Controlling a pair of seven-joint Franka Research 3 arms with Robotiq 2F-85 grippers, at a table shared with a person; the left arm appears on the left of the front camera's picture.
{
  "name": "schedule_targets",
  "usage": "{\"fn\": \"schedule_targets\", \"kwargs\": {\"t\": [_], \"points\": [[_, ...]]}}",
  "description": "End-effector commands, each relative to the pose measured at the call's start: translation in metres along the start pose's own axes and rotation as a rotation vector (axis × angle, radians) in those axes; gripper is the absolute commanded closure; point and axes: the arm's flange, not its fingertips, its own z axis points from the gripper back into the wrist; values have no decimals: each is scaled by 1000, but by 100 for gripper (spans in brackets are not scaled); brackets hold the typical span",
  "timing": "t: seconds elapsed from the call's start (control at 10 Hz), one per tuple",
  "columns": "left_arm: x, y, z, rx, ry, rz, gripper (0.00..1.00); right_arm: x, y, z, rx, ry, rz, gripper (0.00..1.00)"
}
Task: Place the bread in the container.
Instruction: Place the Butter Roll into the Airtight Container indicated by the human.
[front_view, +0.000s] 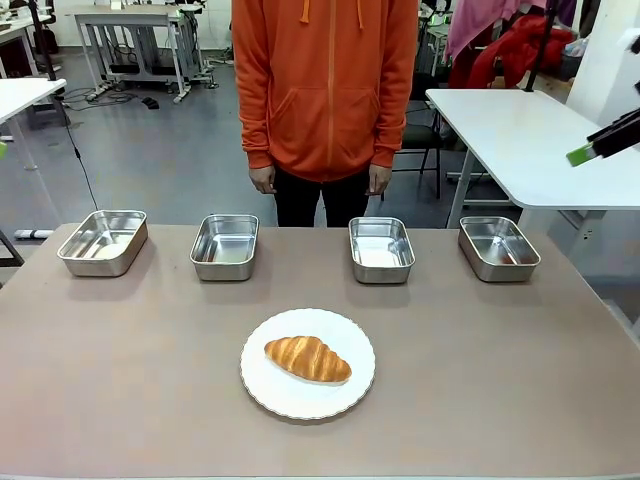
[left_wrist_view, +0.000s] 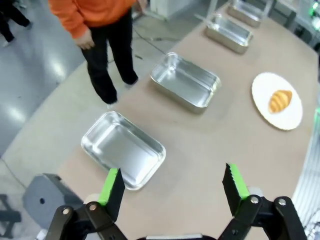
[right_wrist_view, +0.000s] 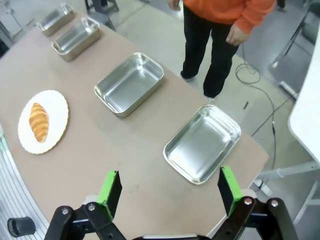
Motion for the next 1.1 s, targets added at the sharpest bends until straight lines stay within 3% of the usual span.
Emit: {"fn": "schedule_targets", "kwargs": {"t": [0.0,0.4,1.0], "points": [[-4,13,2,-18,-75,-36,0,-5,-25,3,63,-61,36,0],[-14,24,26,62,-138,-33,0,-22,-62,24,95,-132,-16,0],[-14,22,25,64,-108,-15,0,-30,-64,30,88,-126,-60,0]]}}
